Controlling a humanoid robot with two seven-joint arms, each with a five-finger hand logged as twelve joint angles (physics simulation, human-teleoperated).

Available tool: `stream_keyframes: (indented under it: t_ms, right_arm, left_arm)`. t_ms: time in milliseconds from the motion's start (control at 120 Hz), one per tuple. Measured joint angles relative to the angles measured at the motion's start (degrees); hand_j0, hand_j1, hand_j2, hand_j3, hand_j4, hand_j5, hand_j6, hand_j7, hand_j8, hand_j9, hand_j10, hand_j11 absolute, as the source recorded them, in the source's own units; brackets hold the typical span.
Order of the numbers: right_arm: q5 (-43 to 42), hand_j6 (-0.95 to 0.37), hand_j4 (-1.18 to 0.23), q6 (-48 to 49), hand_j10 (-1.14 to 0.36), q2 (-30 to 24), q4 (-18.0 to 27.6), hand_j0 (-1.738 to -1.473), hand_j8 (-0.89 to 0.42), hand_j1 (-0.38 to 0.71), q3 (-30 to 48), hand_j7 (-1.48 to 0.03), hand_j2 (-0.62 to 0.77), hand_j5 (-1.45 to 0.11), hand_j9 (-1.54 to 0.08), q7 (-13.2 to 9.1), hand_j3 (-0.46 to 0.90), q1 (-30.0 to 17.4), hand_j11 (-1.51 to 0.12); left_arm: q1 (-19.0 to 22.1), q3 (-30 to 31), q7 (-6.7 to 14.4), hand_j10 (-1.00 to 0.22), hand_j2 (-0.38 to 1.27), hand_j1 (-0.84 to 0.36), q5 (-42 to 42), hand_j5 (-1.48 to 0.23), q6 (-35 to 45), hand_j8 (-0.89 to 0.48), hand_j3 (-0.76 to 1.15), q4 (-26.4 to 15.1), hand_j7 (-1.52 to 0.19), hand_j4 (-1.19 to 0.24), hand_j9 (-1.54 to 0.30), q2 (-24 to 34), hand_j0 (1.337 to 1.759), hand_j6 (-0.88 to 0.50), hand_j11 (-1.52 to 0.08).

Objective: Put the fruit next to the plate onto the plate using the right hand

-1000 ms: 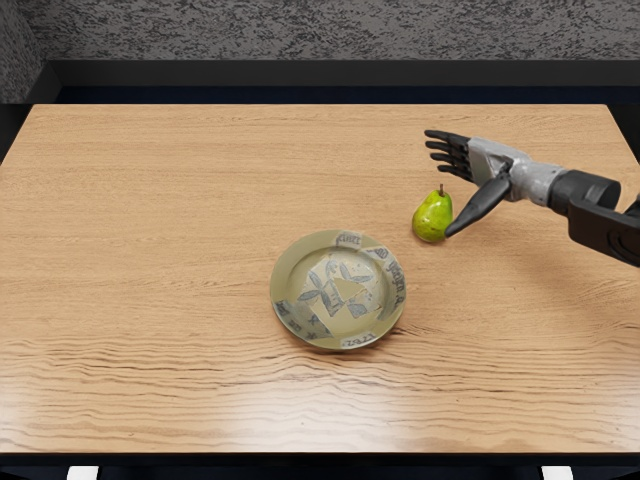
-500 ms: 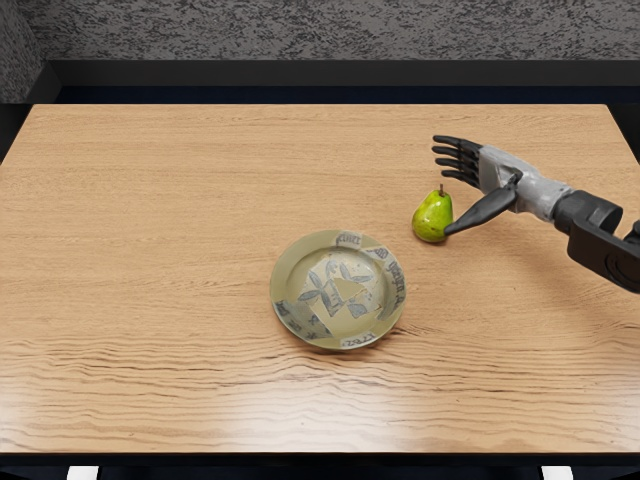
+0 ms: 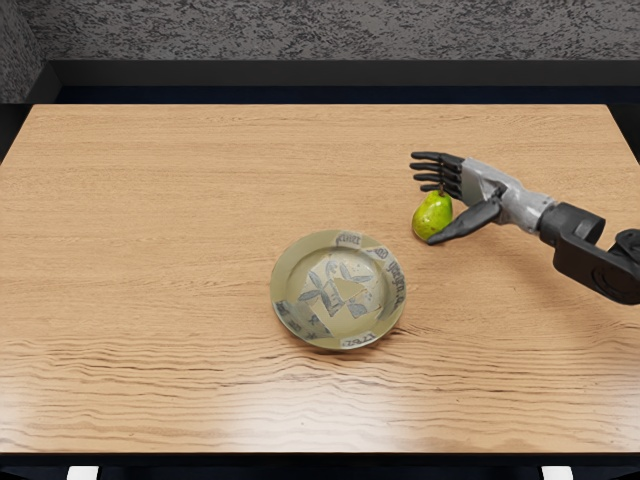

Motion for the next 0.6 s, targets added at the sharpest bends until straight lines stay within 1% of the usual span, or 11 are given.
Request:
stream_keyframes:
  t_ms: [217, 333, 425, 542, 600]
  right_arm:
    - [-0.8, -0.22, -0.22, 0.6, -0.22, -0.3, 0.0, -1.658, -0.22, -0.09, -0.1, -0.28, -0.04, -0.28, -0.28, 3.5, 0.00, -0.8, -0.28]
    - [-1.9, -0.29, -0.29, 0.9, -0.29, -0.3, 0.0, -1.658, -0.29, -0.02, -0.1, -0.37, -0.05, -0.36, -0.36, 5.0, 0.00, -1.1, -0.37]
    - [-2.2, -0.33, -0.33, 1.1, -0.34, -0.3, -0.1, -1.658, -0.33, 0.03, 0.1, -0.41, -0.05, -0.41, -0.41, 5.6, 0.00, -1.3, -0.42]
    - [-2.4, -0.36, -0.37, 1.2, -0.32, -0.1, -0.7, -1.658, -0.36, 0.05, 0.3, -0.45, -0.05, -0.45, -0.45, 5.9, 0.00, -1.8, -0.45]
    - [-2.4, -0.37, -0.38, 1.2, -0.28, 0.0, -1.1, -1.658, -0.38, 0.06, 0.4, -0.46, -0.05, -0.45, -0.45, 5.9, 0.00, -2.1, -0.46]
  left_arm:
    - [0.0, 0.0, 0.0, 0.00, 0.00, 0.35, 0.0, 0.00, 0.0, 0.00, 0.00, 0.0, 0.00, 0.00, 0.00, 0.0, 1.658, 0.00, 0.00]
    - [0.0, 0.0, 0.0, 0.00, 0.00, 0.35, 0.0, 0.00, 0.0, 0.00, 0.00, 0.0, 0.00, 0.00, 0.00, 0.0, 1.658, 0.00, 0.00]
    - [0.0, 0.0, 0.0, 0.00, 0.00, 0.35, 0.0, 0.00, 0.0, 0.00, 0.00, 0.0, 0.00, 0.00, 0.00, 0.0, 1.658, 0.00, 0.00]
    - [0.0, 0.0, 0.0, 0.00, 0.00, 0.35, 0.0, 0.00, 0.0, 0.00, 0.00, 0.0, 0.00, 0.00, 0.00, 0.0, 1.658, 0.00, 0.00]
    - [0.0, 0.0, 0.0, 0.00, 0.00, 0.35, 0.0, 0.00, 0.0, 0.00, 0.00, 0.0, 0.00, 0.00, 0.00, 0.0, 1.658, 0.00, 0.00]
